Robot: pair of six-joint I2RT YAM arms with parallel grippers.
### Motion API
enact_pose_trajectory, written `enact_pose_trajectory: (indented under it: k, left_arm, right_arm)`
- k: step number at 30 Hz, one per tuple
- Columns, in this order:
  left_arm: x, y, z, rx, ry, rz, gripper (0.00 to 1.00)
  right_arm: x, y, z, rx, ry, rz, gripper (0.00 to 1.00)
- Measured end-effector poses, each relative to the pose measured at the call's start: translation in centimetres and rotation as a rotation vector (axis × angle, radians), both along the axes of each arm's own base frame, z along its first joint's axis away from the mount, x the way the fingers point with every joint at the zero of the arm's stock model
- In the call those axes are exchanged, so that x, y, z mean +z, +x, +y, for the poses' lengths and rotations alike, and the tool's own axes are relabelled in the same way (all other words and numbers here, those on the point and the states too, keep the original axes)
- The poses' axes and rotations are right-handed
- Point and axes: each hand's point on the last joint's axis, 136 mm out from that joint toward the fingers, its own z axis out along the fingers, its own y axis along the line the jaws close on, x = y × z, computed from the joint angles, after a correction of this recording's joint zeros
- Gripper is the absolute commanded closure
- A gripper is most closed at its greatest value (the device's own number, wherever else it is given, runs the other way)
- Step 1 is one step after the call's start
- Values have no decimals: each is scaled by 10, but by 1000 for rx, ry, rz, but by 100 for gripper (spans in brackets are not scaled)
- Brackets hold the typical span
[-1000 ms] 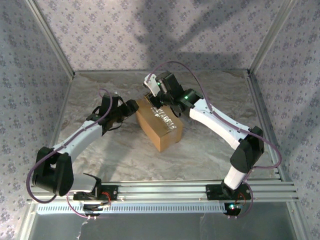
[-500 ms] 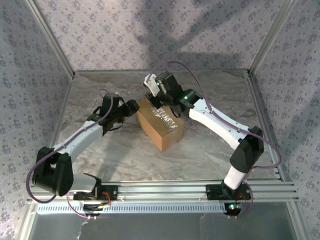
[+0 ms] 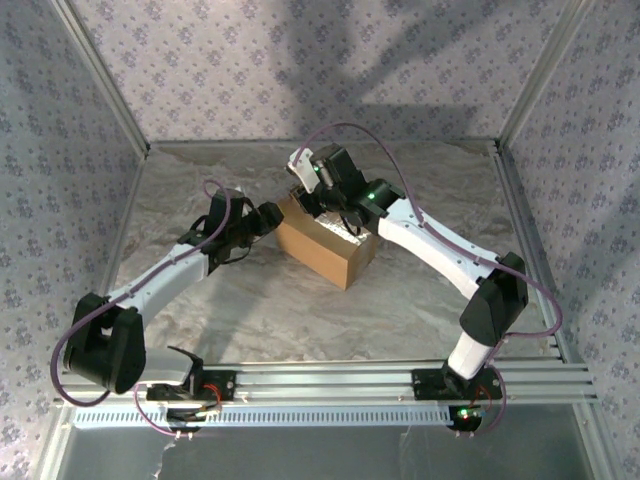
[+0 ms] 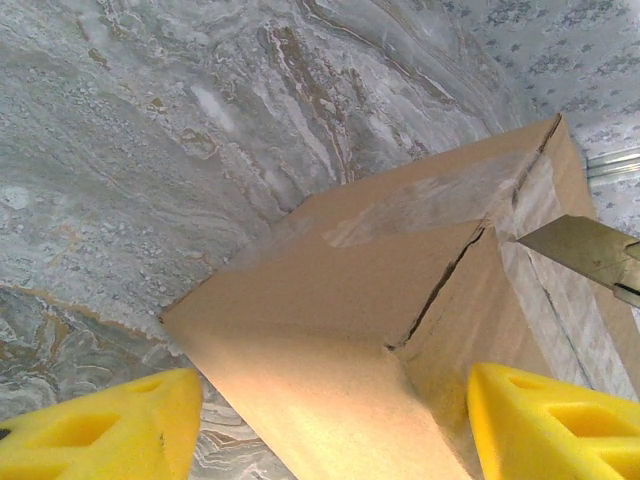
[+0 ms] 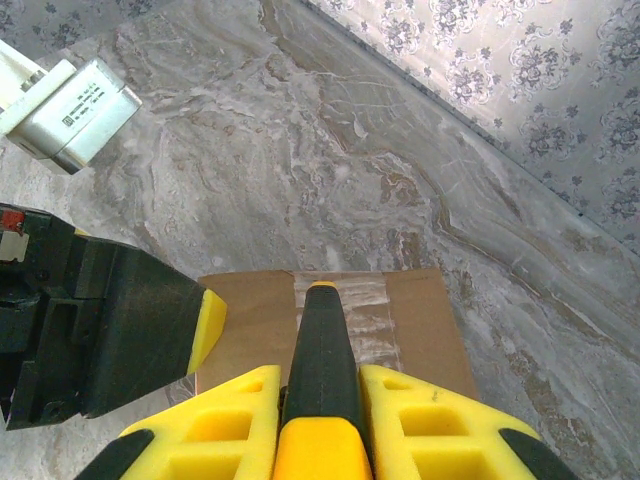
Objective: Unpack the express box
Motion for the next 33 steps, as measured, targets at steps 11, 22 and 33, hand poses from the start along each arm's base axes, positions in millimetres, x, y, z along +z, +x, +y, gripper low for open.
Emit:
enact_pose_trajectory:
  k: [11,22,33]
  left_arm:
    - [0,7,15,35,9,-3,30]
    - [0,9,20,42,13,-5,30]
    - [9,6,23,20,68,7,30]
  right_arm:
    - [1,-1,-1,4,6,2,100]
    - [1,-1,-1,1,11,8,100]
    - [1,-1,-2,-6,13,11,100]
